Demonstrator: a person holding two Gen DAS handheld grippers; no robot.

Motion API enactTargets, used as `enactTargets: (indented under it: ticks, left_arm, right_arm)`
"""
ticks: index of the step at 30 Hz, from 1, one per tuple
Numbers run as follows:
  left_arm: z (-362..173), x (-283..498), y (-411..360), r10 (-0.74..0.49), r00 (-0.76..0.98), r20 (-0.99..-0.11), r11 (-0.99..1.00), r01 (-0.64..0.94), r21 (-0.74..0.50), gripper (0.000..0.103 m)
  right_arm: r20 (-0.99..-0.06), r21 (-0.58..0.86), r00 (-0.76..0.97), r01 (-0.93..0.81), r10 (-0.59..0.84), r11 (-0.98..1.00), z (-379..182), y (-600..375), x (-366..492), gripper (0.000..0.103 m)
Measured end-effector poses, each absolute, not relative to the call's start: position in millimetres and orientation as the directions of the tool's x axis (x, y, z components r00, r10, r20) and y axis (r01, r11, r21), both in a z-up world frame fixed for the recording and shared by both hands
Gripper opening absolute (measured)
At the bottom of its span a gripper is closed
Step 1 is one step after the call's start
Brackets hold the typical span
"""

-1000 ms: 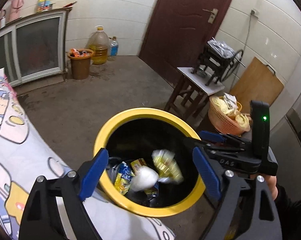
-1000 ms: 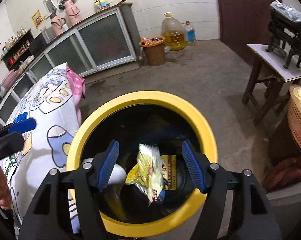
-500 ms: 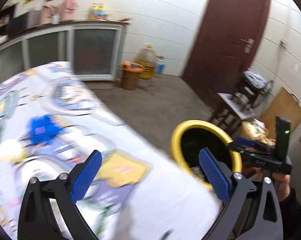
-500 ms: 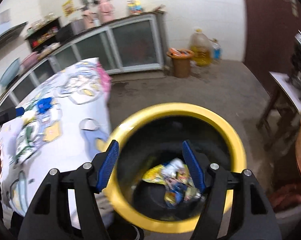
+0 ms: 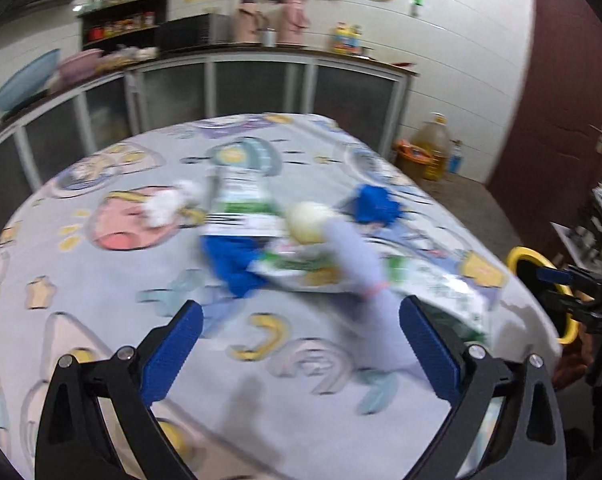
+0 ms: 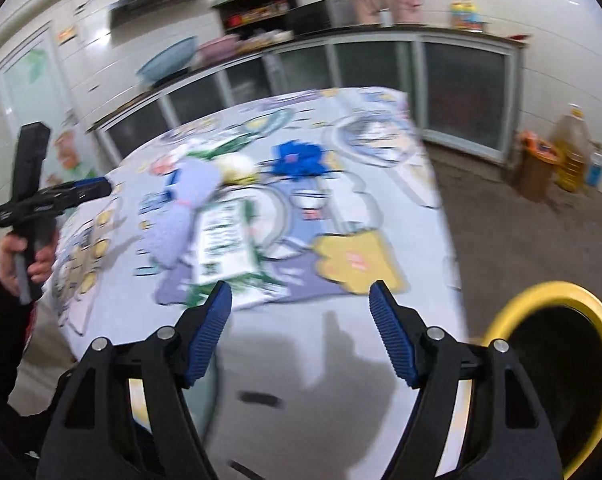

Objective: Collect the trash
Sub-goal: 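Grasp another white tissue bundle with the left tool while the right tool grasps the green milk carton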

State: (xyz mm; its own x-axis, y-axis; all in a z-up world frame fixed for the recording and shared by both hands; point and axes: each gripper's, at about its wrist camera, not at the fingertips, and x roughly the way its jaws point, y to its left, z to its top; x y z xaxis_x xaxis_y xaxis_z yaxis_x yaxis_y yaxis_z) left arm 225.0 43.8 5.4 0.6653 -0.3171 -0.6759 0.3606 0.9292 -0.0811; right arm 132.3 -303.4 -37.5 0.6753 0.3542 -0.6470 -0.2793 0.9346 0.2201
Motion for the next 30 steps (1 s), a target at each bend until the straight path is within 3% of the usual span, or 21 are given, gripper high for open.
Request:
enactTargets:
  ticks: [7,19,27,30]
  left_arm:
    - [8.0,281.9,93.2,-0.264,0.677,-0.687,0.941,0.336,-0.032,0.095]
    - [-0.8,376.4,86.1,-0.192,0.608,-0.77,0.887,0.444,0.129,0.095]
    - [-26.0,432.1,83.3,-0.217,0.512,-0.831,0.864,0.497,0.08,0.095]
    - [-39.4,456.7,91.3,-0.258,0.463,-0.848,0.874,0.485,-0.002,0.095]
  right_arm:
    - [-0.678,0.179,0.62,-0.381,0.394,0.907,-34.6,-257.4,157.7,0.072]
    - [-0.766,0.104,0.527,-0.464,0.368,0.88,-45.1,-210.0,197.8,0.08]
    - [-0.805,0.094,0.476,-0.489,0.355,0.867,-59.0,-198.6,209.9,0.08]
    - [-0.814,0.097,0.464,-0.485,0.349,0.869,-63.4,-198.5,213.5,0.08]
